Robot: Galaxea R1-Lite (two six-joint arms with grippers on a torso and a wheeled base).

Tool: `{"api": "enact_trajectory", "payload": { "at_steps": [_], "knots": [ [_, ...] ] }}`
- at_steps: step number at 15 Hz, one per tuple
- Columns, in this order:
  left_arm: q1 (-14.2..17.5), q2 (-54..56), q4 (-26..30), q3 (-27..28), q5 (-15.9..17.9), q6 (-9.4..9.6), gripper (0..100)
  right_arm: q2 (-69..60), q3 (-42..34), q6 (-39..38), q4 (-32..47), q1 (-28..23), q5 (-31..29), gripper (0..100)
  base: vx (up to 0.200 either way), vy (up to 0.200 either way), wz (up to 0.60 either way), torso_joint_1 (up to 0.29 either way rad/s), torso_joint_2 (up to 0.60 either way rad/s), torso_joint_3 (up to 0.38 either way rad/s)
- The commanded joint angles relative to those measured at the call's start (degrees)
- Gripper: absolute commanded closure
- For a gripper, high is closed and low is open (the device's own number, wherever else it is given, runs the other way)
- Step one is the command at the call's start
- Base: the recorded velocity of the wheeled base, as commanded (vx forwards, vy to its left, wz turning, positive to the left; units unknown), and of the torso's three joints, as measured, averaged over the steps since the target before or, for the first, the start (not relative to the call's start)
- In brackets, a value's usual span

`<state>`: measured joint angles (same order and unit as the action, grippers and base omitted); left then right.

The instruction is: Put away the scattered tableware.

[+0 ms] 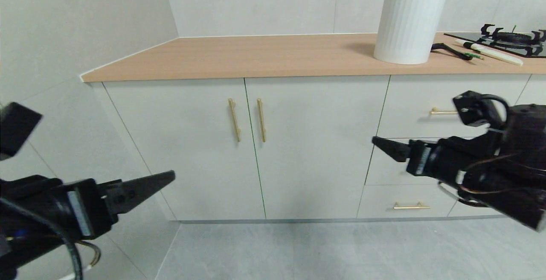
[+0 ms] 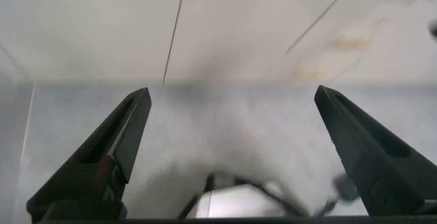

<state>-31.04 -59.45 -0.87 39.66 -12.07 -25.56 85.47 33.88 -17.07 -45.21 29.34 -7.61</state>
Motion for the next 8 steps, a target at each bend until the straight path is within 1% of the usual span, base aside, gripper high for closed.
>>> {"api": "enact_trajectory", "payload": {
  "at_steps": [1, 2, 3, 4, 5, 6, 7, 8],
  "knots": [
    [3.1, 11.6, 0.2, -1.9, 0.2, 1.39, 0, -19.6, -11.1, 5.2, 0.0, -3.1, -3.2, 0, 0.0, 0.0, 0.0, 0.0, 0.0, 0.0],
    [5.7, 17.1, 0.2, -4.8, 0.6, 5.17, 0, -26.0, -14.5, 7.4, 0.1, -5.3, -3.3, 0, 0.0, 0.0, 0.0, 0.0, 0.0, 0.0],
    [8.2, 21.3, 0.2, -7.2, 0.8, 8.51, 0, -30.3, -16.4, 9.1, 0.2, -8.0, -3.3, 0, 0.0, 0.0, 0.0, 0.0, 0.0, 0.0],
    [10.5, 25.9, 0.3, -9.0, 0.8, 11.41, 0, -34.9, -17.7, 11.0, 1.5, -11.1, -3.3, 0, 0.0, 0.0, 0.0, 0.0, 0.0, 0.0],
    [12.4, 31.2, 1.0, -10.3, 0.7, 13.61, 0, -41.6, -18.8, 13.3, 5.8, -14.8, -3.3, 0, 0.0, 0.0, 0.0, 0.0, 0.0, 0.0],
    [14.8, 35.4, 3.2, -10.7, 0.3, 15.28, 0, -48.8, -19.2, 15.0, 11.8, -16.9, -3.2, 0, 0.0, 0.0, 0.0, 0.0, 0.0, 0.0],
    [17.5, 39.3, 5.7, -10.7, 0.0, 17.48, 0, -56.8, -18.7, 17.2, 20.3, -17.4, -3.2, 0, 0.0, 0.0, 0.0, 0.0, 0.0, 0.0],
    [18.7, 43.0, 7.0, -10.7, 0.0, 19.41, 0, -65.1, -16.7, 19.8, 30.5, -17.6, -3.3, 0, 0.0, 0.0, 0.0, 0.0, 0.0, 0.0]
  ]
}}
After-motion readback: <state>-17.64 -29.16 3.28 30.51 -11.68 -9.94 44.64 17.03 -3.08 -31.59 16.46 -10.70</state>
